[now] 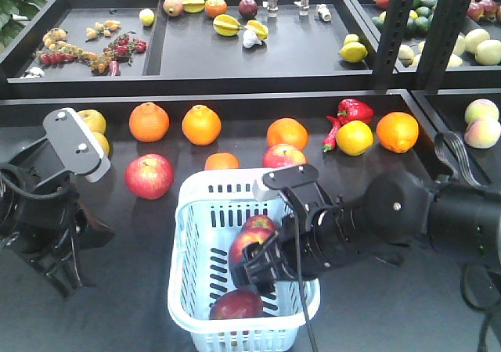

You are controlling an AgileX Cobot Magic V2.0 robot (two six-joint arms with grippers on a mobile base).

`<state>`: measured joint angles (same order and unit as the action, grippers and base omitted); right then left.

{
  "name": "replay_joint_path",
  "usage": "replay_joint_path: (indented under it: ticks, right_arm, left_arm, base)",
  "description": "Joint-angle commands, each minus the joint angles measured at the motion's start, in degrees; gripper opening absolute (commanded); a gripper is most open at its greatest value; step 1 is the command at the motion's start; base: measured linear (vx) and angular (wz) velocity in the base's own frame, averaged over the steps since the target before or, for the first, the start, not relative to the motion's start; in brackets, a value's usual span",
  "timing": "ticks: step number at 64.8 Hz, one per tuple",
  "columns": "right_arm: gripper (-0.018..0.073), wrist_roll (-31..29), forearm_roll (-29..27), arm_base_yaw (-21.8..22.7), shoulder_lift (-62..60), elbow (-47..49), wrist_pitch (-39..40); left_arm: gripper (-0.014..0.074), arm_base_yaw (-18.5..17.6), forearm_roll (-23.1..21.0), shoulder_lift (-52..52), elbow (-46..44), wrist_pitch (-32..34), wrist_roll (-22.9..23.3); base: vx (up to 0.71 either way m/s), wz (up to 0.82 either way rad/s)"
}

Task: Pick three apples into basket with both arms
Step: 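Carry the apple into the basket and open the right gripper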

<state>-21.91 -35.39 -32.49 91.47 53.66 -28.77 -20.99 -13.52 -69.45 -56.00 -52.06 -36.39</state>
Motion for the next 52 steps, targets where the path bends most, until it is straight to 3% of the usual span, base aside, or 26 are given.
replay_joint_path:
  ticks: [1, 12, 24, 40, 52]
  right_arm:
    - [0.0585, -0.66, -1.12, -0.03, -1.94, 2.06, 1.54]
    - [0.0661, -0.59, -1.12, -0.03, -1.94, 2.01, 1.54]
    - [0.066, -0.02, -1.19, -0.03, -1.94, 2.01, 0.33]
    - [0.0564, 0.03, -3.18, -0.03, -3.68, 2.01, -8.37]
    - [0.0473, -0.37, -2.59, -0.03, -11.19, 2.01, -6.86]
  left_arm:
    - [-0.0006, -0.01, -1.38, 1.5, -1.27, 2.54, 0.11]
    - [-0.0006, -0.01, -1.38, 1.5, -1.27, 2.54, 0.11]
    - [-0.0006, -0.01, -1.38, 1.5, -1.27, 2.54, 0.11]
    - [-0.0006, -0.01, -1.38, 1.5, -1.27, 2.54, 0.11]
    - [-0.0006, -0.01, -1.38, 1.5, -1.27, 2.54, 0.11]
  base:
    - [0.0, 0.0]
    - [0.0, 0.0]
    - [0.0, 0.0]
    - [0.0, 0.0]
    - [0.0, 0.0]
